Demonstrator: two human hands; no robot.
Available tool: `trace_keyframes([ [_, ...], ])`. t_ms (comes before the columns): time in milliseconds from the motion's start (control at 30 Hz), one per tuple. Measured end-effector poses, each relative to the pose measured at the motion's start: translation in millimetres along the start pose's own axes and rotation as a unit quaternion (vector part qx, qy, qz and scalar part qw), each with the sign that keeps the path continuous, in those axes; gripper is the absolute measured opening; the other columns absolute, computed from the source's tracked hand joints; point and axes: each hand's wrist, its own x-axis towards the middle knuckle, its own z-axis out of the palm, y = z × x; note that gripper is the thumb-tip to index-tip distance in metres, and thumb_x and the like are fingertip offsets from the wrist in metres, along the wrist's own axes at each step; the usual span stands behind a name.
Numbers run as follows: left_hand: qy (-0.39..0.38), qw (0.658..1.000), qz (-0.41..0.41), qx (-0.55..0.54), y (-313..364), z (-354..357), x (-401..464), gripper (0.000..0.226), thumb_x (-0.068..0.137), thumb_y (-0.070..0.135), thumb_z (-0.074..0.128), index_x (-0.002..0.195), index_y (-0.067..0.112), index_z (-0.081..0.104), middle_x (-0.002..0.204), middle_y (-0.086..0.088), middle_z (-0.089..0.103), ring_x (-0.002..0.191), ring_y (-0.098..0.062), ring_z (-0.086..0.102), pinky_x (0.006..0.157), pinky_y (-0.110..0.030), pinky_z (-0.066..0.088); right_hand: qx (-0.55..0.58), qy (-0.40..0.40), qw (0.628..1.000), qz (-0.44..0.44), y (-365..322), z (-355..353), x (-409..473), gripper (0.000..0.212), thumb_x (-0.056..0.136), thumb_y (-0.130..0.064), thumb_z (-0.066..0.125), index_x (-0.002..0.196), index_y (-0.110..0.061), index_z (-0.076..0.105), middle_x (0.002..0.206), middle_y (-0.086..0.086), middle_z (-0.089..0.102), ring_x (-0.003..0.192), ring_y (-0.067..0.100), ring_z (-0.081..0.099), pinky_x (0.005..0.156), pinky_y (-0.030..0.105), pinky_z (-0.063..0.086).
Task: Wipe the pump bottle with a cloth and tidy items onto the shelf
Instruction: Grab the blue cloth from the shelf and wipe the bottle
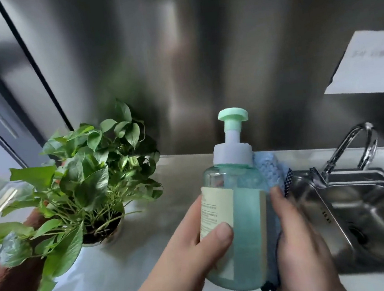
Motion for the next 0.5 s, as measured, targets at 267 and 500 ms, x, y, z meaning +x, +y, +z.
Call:
trace_keyframes([
  [267, 0.085, 0.993, 0.052, 0.066, -5.6, 7.4, 4.5, 0.058, 0.068, 0.043, 0.072, 0.123, 0.031, 0.057, 0.113, -0.006, 0.072, 0.110, -0.030, 0.066, 0.092, -0.047, 0.055, 0.068, 0.046, 0.996, -0.017, 15.8, -51.7, 2.0, 0.006, 0.084, -0.057, 0.058, 0.081, -0.054, 0.062, 0.077, -0.060, 0.051, 0.070, -0.038, 0.048, 0.059, -0.004, 0.037],
  [500, 0.145, 0.969, 0.105, 0.169, -8.7, 13.6, 11.0, 0.068, 0.067, 0.041, 0.074, 0.128, 0.038, 0.043, 0.108, 0.013, 0.071, 0.094, -0.005, 0.069, 0.078, -0.019, 0.054, -0.008, -0.002, 0.972, -0.234, 28.8, -50.2, 14.4, 0.046, 0.083, -0.045, 0.049, 0.125, -0.029, 0.061, 0.124, -0.014, 0.068, 0.118, 0.001, 0.059, 0.100, 0.020, 0.045],
])
